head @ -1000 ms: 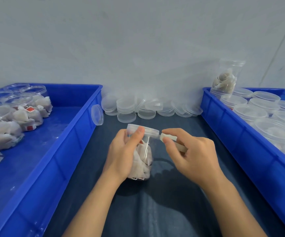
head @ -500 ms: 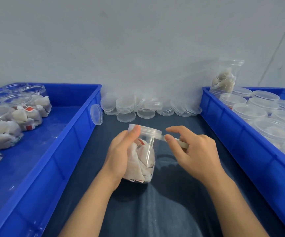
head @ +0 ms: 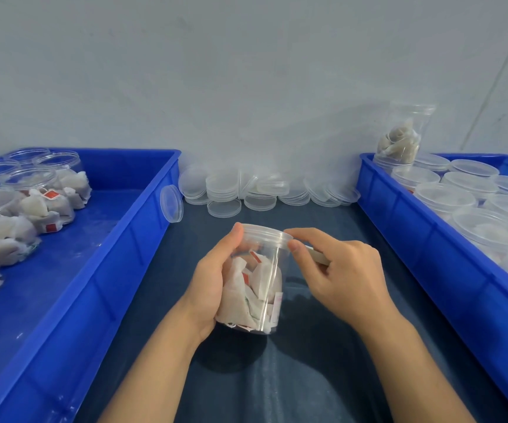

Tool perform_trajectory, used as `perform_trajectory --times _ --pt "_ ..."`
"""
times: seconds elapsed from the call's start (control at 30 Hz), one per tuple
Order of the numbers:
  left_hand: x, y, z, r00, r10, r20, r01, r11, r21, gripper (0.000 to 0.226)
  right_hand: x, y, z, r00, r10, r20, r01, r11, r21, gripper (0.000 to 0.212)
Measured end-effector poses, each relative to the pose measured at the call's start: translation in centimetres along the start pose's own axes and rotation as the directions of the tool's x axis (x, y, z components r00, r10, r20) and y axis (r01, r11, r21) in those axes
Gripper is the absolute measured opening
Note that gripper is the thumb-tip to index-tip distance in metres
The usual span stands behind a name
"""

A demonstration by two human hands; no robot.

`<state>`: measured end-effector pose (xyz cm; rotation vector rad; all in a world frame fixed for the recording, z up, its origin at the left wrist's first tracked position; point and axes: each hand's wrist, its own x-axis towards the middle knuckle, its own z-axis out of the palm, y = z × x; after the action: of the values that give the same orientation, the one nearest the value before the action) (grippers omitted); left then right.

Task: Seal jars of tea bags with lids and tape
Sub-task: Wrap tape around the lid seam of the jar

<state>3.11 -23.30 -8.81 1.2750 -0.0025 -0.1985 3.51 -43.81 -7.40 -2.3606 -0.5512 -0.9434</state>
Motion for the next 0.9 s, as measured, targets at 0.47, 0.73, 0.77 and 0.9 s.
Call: perform_trajectory --times 0.47,0.73,0.77,0.9 --pt "0.2 -0.3 0.8 0.885 0.411 -0.219 -0.254 0.821 0.511 0.029 -0.2 -0.6 -0.3 0.998 -0.052 -0.039 0.050 0.997 -0.065 0.020" --pt "-0.4 0.0 1.4 0.894 0.404 -0.191 -0.174 0.708 0.685 0.069 -0.5 -1.9 -0.1 0.993 0.033 0.110 -0.041 0.997 0.068 0.044" --pt "-0.4 0.0 1.4 0.895 0.401 -0.193 -0.174 0.714 0.678 0.068 -0.4 -1.8 -0.2 0.989 0.045 0.142 -0.056 0.995 0.077 0.046" --pt "-0.2 -0.1 1.2 0.895 0.389 -0.217 -0.187 0.770 0.610 0.069 -0.1 -1.1 -0.7 0.976 0.050 0.211 -0.076 0.990 0.117 0.042"
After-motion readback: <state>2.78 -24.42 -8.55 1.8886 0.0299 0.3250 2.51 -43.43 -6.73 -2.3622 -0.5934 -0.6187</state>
